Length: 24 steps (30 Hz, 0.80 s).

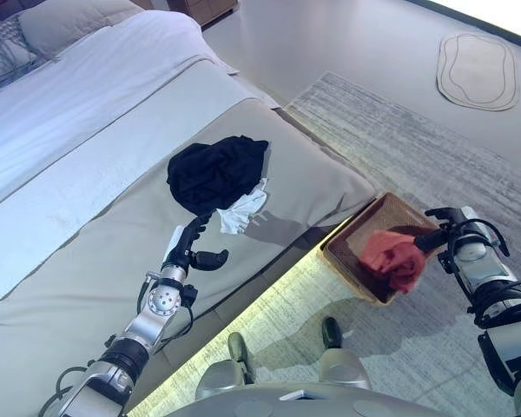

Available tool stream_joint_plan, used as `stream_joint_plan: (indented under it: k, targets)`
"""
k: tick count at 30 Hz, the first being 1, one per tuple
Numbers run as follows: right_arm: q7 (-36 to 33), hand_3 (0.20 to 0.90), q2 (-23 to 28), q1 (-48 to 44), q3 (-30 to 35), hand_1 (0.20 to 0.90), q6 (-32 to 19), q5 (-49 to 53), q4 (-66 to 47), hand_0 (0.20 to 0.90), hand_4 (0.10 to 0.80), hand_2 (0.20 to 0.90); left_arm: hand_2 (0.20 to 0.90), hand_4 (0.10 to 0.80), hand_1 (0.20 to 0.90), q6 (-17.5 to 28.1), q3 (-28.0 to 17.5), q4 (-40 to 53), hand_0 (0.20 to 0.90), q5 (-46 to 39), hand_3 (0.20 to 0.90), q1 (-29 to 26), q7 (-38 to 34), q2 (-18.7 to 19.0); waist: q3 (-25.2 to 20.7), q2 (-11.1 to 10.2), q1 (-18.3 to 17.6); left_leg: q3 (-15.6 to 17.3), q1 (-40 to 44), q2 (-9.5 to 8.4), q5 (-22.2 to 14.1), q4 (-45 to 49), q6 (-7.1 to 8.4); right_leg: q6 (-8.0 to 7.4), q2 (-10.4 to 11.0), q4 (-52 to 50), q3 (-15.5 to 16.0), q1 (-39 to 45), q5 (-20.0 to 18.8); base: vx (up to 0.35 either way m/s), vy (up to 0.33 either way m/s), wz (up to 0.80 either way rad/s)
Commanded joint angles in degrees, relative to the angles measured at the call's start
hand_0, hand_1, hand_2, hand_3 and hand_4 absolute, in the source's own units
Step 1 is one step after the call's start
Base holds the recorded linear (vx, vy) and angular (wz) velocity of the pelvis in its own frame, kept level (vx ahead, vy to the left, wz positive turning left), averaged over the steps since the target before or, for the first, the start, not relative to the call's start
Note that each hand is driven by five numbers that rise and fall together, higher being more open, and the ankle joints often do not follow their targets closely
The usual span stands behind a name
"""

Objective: Pick up the clothes from the bed and place them into the basket

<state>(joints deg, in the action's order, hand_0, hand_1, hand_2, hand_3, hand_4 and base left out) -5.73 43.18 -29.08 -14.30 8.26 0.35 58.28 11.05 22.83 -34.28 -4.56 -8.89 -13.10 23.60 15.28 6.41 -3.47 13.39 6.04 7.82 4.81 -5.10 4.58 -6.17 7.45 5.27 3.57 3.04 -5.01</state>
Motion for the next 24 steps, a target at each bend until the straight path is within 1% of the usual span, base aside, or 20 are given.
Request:
stream_joint_plan:
  k: [1,5,11,14,17,19,22,24]
  targets:
    - [-1.9,0.900,1.9,-5.7,-1.3,0.900,-3.8,-2.3,1.0,0.900,0.800,0.900,0.900,0.800,0.900,4.2,1.2,2.8,0.900,0.0,0.900,-4.1,-0.9,4.3,-1.3,-3.8,1.1,-0.1,1.6,2.22,-4.4,0.1,0.73,-1.01,4.6,-2.7,1.1,-0.7,1.3,0.005,-0.011,0.05]
    - [-1.8,0.900,1.8,-5.5,-1.5,0.900,-3.7,-2.9,0.2,0.900,0.800,0.900,0.900,0.800,0.900,4.2,1.2,2.8,0.900,-0.1,0.900,-4.2,-1.1,4.4,-1.3,-4.1,1.2,-0.1,1.5,2.30,-4.4,0.1,0.70,-1.02,4.5,-2.9,1.2,-0.7,1.3,0.001,-0.003,0.01]
    - [-3.1,0.900,2.2,-6.2,-2.6,0.900,-5.2,-3.5,-0.5,0.900,0.800,0.900,0.900,0.800,0.900,4.2,1.6,2.3,0.900,-0.2,0.900,-4.4,-1.8,3.9,-1.5,-4.4,1.5,-0.4,1.5,2.42,-4.2,0.1,0.77,-0.90,4.5,-2.6,1.6,-0.3,1.3,0.000,0.000,0.00]
    - [-6.0,0.900,2.8,-7.7,-3.0,0.900,-5.8,-6.0,-2.1,0.900,0.800,0.900,0.900,0.800,0.900,4.1,1.6,2.0,0.900,-0.2,0.900,-4.2,-2.1,3.6,-1.8,-4.7,2.1,-1.1,1.5,2.36,-4.2,0.1,0.77,-0.76,4.5,-2.3,2.1,0.2,1.3,0.018,-0.008,0.05]
    - [-11.2,0.900,3.2,-10.4,-4.4,0.900,-4.1,-7.1,-6.8,0.900,0.800,0.900,0.900,0.800,0.900,3.7,1.7,2.2,0.900,-0.2,0.900,-4.0,-2.9,3.8,-2.1,-4.9,2.9,-2.2,1.0,2.41,-3.9,0.1,0.87,-0.65,4.4,-2.7,2.8,0.3,1.6,0.020,-0.017,0.16]
    - [-14.9,0.900,3.6,-13.9,-6.3,0.900,-3.6,-8.6,-10.5,0.900,0.800,0.900,0.900,0.800,0.900,4.0,1.8,2.3,0.900,0.6,0.900,-3.9,-4.4,3.9,-2.2,-4.8,3.9,-3.6,0.3,2.28,-3.6,0.1,0.96,-0.35,4.4,-3.3,3.4,0.2,2.3,0.011,0.009,0.12]
    - [-16.6,0.900,3.4,-17.3,-8.2,0.900,-2.6,-7.9,-13.7,0.900,0.800,0.900,0.900,0.800,0.900,3.8,1.8,3.0,0.900,1.3,0.900,-3.6,-5.1,4.1,-2.3,-4.6,4.8,-4.7,-0.4,2.04,-3.4,0.1,0.98,-0.10,4.5,-3.8,4.3,0.1,2.8,0.015,0.016,0.17]
    - [-16.3,0.900,3.6,-20.6,-9.7,0.900,-3.3,-8.0,-14.0,0.900,0.800,0.900,0.900,0.800,0.900,3.9,1.7,3.7,0.900,1.5,0.900,-3.0,-5.6,4.2,-2.3,-4.1,5.9,-5.7,-0.9,1.71,-3.1,0.1,0.99,0.31,4.6,-4.5,4.9,0.0,3.5,0.065,0.054,0.30]
